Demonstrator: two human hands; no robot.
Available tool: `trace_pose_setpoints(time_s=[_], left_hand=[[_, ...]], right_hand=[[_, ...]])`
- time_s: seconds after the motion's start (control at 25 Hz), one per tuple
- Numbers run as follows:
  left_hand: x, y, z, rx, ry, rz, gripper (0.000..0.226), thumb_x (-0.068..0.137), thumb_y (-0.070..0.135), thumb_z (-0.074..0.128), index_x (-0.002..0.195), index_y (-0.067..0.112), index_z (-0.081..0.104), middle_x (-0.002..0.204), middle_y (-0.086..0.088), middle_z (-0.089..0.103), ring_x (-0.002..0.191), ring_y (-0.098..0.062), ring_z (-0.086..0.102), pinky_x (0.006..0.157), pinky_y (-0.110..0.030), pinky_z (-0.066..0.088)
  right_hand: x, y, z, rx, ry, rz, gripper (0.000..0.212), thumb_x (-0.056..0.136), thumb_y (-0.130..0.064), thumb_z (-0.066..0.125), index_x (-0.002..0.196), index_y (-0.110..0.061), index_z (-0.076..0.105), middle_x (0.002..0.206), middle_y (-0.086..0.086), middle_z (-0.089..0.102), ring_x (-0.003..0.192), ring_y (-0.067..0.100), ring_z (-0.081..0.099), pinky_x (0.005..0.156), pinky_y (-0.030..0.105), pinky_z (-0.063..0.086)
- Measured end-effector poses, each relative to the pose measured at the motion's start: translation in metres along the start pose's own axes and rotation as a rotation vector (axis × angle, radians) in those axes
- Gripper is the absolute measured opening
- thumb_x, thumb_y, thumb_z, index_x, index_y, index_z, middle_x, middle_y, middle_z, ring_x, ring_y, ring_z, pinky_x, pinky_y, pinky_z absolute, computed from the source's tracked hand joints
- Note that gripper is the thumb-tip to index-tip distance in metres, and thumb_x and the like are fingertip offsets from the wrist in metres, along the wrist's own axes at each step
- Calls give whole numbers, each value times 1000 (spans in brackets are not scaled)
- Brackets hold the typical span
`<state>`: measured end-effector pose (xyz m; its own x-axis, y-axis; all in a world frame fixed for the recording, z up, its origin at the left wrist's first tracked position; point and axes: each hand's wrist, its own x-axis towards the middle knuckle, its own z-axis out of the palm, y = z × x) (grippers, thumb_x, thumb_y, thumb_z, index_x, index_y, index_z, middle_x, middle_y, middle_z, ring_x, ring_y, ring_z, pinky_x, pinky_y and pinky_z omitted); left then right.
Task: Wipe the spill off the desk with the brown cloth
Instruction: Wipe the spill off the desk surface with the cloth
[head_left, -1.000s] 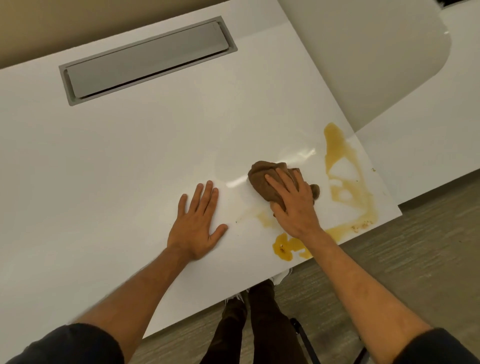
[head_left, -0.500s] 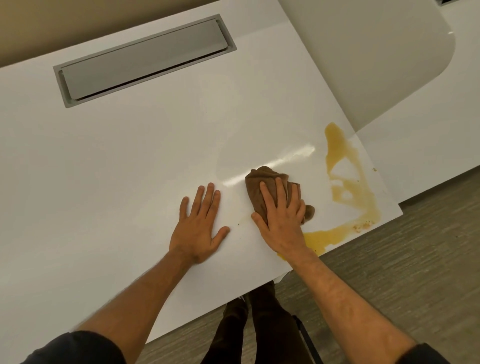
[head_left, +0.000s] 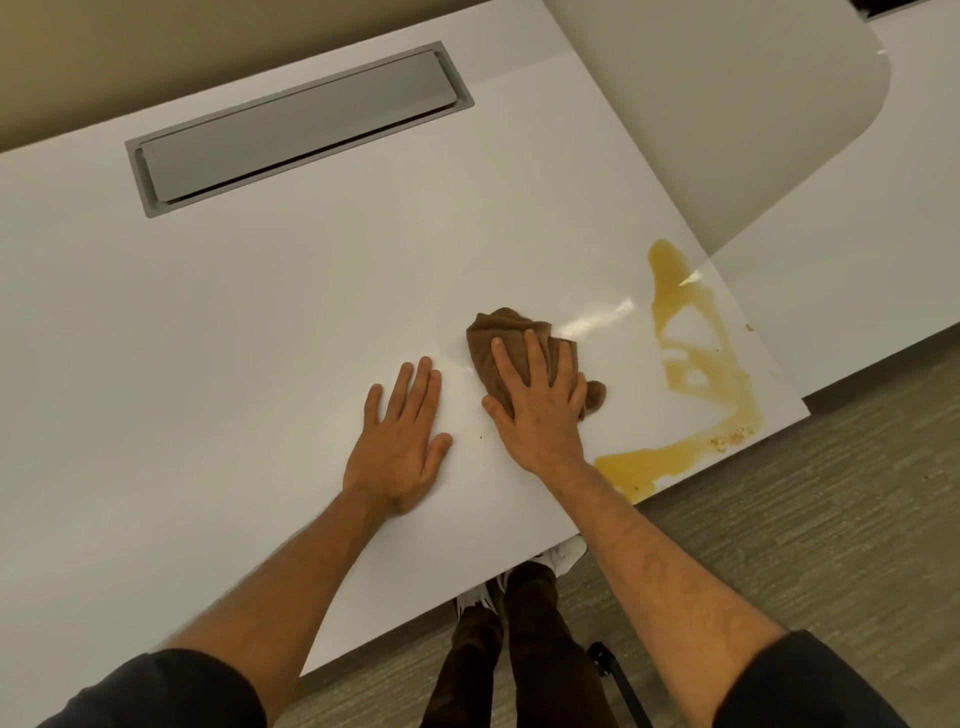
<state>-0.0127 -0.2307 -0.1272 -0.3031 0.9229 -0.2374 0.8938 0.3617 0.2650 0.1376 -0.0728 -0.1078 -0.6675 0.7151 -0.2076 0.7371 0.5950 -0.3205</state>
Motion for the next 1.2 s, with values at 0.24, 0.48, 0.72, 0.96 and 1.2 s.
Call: trace_pose_setpoints(time_s=[0.24, 0.48, 0.72, 0.96, 1.2], left_hand=[[-4, 1, 3, -42, 2, -20, 66, 107, 39, 9, 168, 17, -1, 176, -2, -11, 163, -20, -11, 131, -53, -1], [-14, 5, 2, -55, 33, 0, 79, 103, 59, -8, 167, 15, 0, 175, -4, -8, 162, -23, -8, 131, -50, -3], [-17, 4, 3, -15, 22, -15, 68, 108, 45, 12, 167, 15, -3, 176, -4, -10, 163, -22, -10, 132, -54, 4], [-17, 2, 6, -16, 40, -13, 69, 108, 42, 17, 167, 16, -7, 176, -1, -13, 163, -18, -12, 132, -51, 1], [-17, 2, 9, -20, 52, -22, 69, 108, 41, 17, 167, 17, -8, 176, 0, -12, 163, -18, -13, 132, -51, 2]], right_hand=[[-72, -31, 26, 11, -10, -135, 71, 97, -56, 39, 161, -42, 14, 171, 8, 13, 154, 46, 6, 117, 67, 17], [-101, -26, 21, 9, -16, -192, 65, 96, -37, 53, 158, -36, 31, 164, 10, 32, 149, 45, 26, 113, 62, 34], [-78, -4, -5, 99, -117, -260, 64, 92, -1, 60, 148, -32, 52, 158, 8, 42, 144, 46, 31, 108, 62, 38], [-27, 44, -49, 186, -192, -239, 66, 92, 3, 55, 149, -29, 50, 164, 6, 33, 150, 36, 25, 120, 52, 28], [-87, 51, -41, 124, -203, -96, 68, 98, -24, 54, 160, -37, 27, 170, 1, 17, 156, 34, 13, 116, 59, 32]])
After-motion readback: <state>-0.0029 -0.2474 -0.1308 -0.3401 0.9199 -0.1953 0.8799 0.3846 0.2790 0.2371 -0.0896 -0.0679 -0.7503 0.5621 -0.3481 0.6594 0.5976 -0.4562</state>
